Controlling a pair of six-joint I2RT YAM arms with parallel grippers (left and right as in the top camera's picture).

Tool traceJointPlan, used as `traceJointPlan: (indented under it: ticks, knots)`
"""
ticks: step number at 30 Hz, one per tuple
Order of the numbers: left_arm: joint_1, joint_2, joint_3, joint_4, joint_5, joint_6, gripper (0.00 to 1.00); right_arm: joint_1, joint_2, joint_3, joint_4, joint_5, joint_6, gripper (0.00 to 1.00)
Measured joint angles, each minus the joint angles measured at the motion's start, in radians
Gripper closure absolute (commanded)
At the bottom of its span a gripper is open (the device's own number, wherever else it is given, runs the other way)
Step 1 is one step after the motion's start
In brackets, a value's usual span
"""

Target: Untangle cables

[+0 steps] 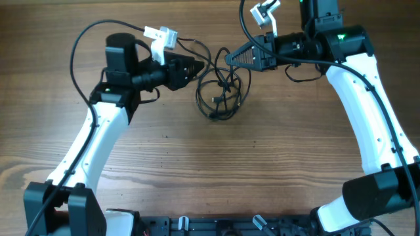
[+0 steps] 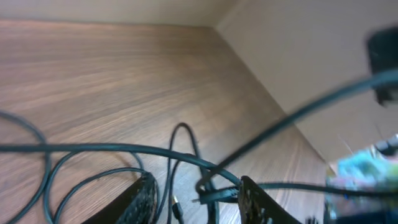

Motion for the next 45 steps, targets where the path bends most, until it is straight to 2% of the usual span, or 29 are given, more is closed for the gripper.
traceJointPlan:
  ticks: [4,8,15,18,19,20,21,27,33,40,43,45]
  knots:
    - [-0.032,0.0,0.0,0.001,0.067,0.083,0.51,0.0,0.0,0.0,0.0,0.0,0.0,0.96]
    - [-0.09,0.0,0.0,0.031,0.062,0.139,0.51,0.0,0.0,0.0,0.0,-0.011,0.0,0.96]
    - [-0.192,0.0,0.0,0.109,-0.164,0.163,0.51,0.025,0.0,0.0,0.0,-0.038,0.0,0.96]
    - [-0.201,0.0,0.0,0.124,-0.212,0.163,0.53,0.032,0.0,0.0,0.0,-0.056,0.0,0.96]
    - [-0.201,0.0,0.0,0.132,-0.229,0.163,0.61,0.032,0.0,0.0,0.0,-0.06,0.0,0.96]
    - [-0.201,0.0,0.0,0.137,-0.248,0.162,0.84,0.032,0.0,0.0,0.0,-0.061,0.0,0.96]
    - [-0.201,0.0,0.0,0.138,-0.265,0.156,0.96,0.032,0.0,0.0,0.0,-0.063,0.0,0.96]
    - [-0.207,0.0,0.0,0.124,-0.307,0.122,0.96,0.02,0.0,0.0,0.038,-0.008,0.033,0.96]
    - [-0.208,0.0,0.008,-0.014,-0.326,-0.005,0.96,-0.033,0.0,-0.003,0.219,0.334,0.128,0.96]
    - [-0.204,0.006,0.01,-0.207,-0.231,-0.065,0.96,-0.065,0.0,0.003,0.611,0.713,0.219,0.96]
    - [-0.204,0.006,0.008,-0.248,-0.166,-0.073,0.96,-0.073,0.0,0.004,0.646,0.891,0.258,0.96]
    - [-0.204,0.006,0.008,-0.253,-0.132,-0.09,0.96,-0.073,0.0,0.006,0.572,0.967,0.266,0.96]
